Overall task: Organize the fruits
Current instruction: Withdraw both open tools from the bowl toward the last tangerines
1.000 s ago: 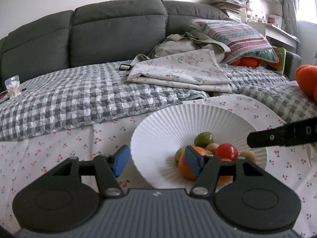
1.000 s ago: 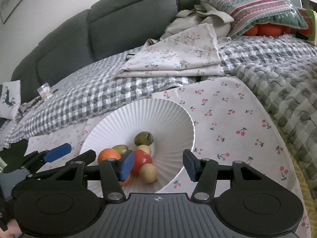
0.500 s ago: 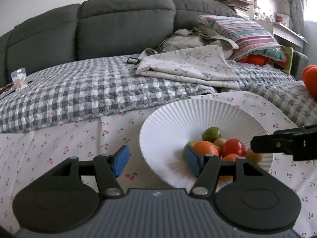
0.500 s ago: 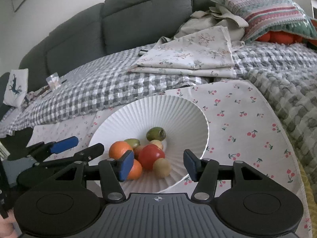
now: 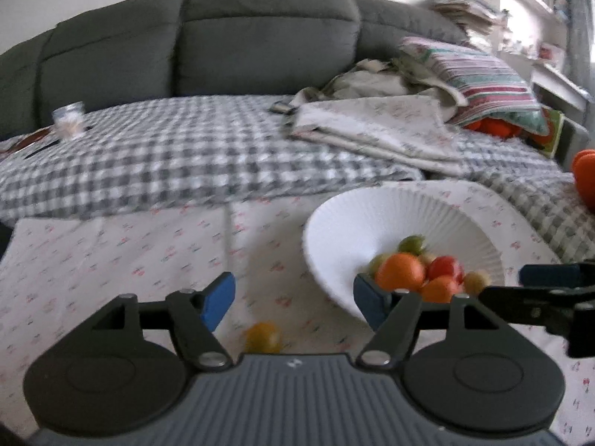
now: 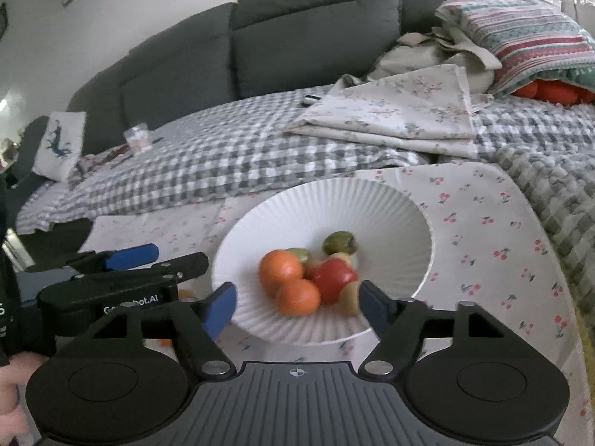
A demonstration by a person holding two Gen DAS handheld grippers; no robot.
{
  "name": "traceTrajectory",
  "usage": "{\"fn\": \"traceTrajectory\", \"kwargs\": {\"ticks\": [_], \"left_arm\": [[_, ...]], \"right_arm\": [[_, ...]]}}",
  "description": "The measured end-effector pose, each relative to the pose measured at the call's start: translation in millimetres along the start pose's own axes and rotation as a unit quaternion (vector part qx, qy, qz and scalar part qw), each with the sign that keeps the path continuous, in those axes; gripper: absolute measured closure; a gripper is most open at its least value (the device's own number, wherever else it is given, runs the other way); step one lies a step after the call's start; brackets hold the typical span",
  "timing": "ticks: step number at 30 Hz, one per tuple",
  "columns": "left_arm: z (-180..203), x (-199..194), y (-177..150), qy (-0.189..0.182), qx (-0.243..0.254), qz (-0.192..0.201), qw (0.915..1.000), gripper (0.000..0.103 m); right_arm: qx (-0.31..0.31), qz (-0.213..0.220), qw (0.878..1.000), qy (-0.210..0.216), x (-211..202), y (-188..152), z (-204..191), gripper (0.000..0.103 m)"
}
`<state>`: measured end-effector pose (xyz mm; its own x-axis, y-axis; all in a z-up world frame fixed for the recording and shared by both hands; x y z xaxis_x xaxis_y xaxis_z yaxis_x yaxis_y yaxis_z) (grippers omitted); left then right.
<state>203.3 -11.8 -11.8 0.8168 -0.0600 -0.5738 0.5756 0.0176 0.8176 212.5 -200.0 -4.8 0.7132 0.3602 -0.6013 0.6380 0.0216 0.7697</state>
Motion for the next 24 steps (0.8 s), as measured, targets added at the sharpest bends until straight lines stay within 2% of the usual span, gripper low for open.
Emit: {"fn": "traceTrajectory", "kwargs": {"ticks": [7,10,17,24], "left_arm": [[-39,-29,-18,-0.008,-0.087,-0.008,0.9962,0.030],[-48,-28,-27,-0.014,-0.111,-0.025,0.9934,0.030],[-56,-19,-30,-0.020,-0.141,-0.034,0.9893,0.030],[-46,7,-39,-0.017,-0.114,-0.064,0.9912,0.032]], "right_arm": [[-0.047,0.004,0.999,0.016,-16,-14,-26,0.021],[-0.055,0.000,0.998,0.032,-17,-18,-35,0.021],[-0.116,-0.008,0.991,0.066,-12,-38,-68,0.021],[-0.150,-0.028,0.986,0.070,3,-59,-90,0.021]]}}
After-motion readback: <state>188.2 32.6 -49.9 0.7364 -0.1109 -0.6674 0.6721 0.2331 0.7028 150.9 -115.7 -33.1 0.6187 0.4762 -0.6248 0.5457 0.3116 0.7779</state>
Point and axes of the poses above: each gripper's, at about its wrist camera, not at the fingertips, and x roughly the way its jaws point, z to its right, y to its top, the point moved 5 cm from there along x, roughly the way its jaws point, and after that the axes turned 3 degrees about -y, right-handed, at the moved point
